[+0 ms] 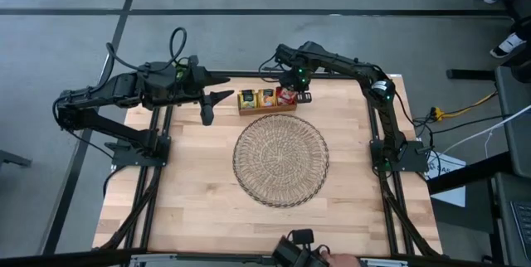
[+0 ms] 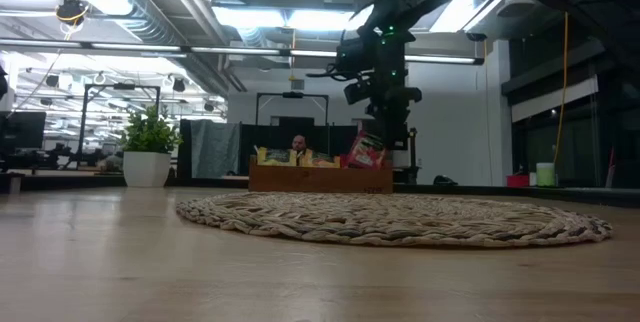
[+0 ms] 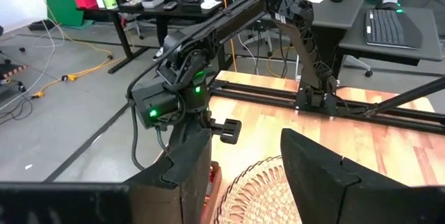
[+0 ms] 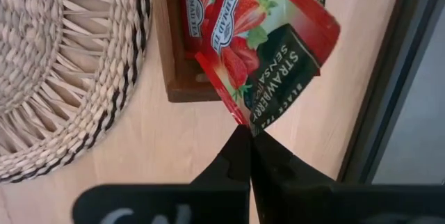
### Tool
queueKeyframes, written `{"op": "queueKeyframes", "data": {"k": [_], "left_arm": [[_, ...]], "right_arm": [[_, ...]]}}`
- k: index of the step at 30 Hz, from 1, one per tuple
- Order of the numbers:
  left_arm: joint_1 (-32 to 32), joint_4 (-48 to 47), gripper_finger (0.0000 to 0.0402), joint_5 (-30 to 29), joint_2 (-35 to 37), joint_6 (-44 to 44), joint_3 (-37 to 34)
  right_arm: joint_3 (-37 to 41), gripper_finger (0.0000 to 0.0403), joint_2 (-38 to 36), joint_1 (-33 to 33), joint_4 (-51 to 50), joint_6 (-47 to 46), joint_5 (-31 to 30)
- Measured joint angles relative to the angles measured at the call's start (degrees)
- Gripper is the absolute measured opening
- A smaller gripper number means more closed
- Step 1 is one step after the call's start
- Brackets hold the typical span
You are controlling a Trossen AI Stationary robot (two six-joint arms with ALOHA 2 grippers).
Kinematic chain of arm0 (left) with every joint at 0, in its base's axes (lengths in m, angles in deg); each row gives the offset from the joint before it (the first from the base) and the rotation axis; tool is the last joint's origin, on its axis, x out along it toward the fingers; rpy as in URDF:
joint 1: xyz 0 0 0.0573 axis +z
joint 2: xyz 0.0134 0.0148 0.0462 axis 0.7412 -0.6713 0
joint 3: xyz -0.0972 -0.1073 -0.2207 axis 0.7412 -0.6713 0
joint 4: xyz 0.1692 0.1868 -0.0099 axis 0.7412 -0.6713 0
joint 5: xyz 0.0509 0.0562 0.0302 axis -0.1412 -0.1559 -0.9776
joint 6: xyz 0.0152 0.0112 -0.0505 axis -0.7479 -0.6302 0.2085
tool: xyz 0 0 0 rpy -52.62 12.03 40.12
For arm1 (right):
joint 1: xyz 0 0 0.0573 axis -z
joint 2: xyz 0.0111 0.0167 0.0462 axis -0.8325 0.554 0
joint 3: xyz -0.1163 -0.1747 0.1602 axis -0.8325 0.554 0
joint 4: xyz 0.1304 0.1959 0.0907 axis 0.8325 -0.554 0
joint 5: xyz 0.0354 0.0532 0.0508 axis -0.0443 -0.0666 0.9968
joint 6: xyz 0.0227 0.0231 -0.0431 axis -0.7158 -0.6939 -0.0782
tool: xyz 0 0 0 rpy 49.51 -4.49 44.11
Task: Pick & Place Tea
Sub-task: Put the red tea bag into the right of the wooden organizer, then return to Home Position
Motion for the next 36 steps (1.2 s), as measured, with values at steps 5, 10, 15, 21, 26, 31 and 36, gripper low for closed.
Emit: {"op": "queueKeyframes", "data": {"k": [5, 10, 15, 21, 26, 31, 36], "left_arm": [[0.0, -0.63, 0.0169, 0.0, 0.0, 0.11, 0.0], [0.0, -0.63, 0.0169, -0.01, 0.0, 0.13, 0.0], [0.0, -0.65, 0.0169, 0.0, 0.0, 0.13, 0.0], [0.0, -0.65, 0.0169, 0.0, 0.0, 0.13, 0.0], [0.0, -0.67, 0.0169, 0.0, 0.0, 0.13, 0.0], [0.0, -0.67, 0.0169, -0.01, 0.0, 0.13, 0.0], [0.0, -0.69, 0.0169, -0.02, 0.0, 0.13, 0.0]], "right_arm": [[0.02, 0.0001, 0.0, -0.02, 0.59, 0.09, -0.56], [0.02, 0.0027, 0.0, -0.01, 1.87, 0.14, -4.99], [0.04, 0.0069, 0.0, 0.0, 3.15, 0.12, -5.18], [0.07, 0.0097, 0.0, -0.02, 4.42, 0.09, -5.16], [0.07, 0.01, 0.0, -0.11, 4.82, 0.09, -5.14], [0.07, 0.0101, 0.0, -0.11, 4.9, 0.09, -5.09], [-1.34, 0.0101, -0.02, -0.15, 3.77, -0.23, -3.79]]}}
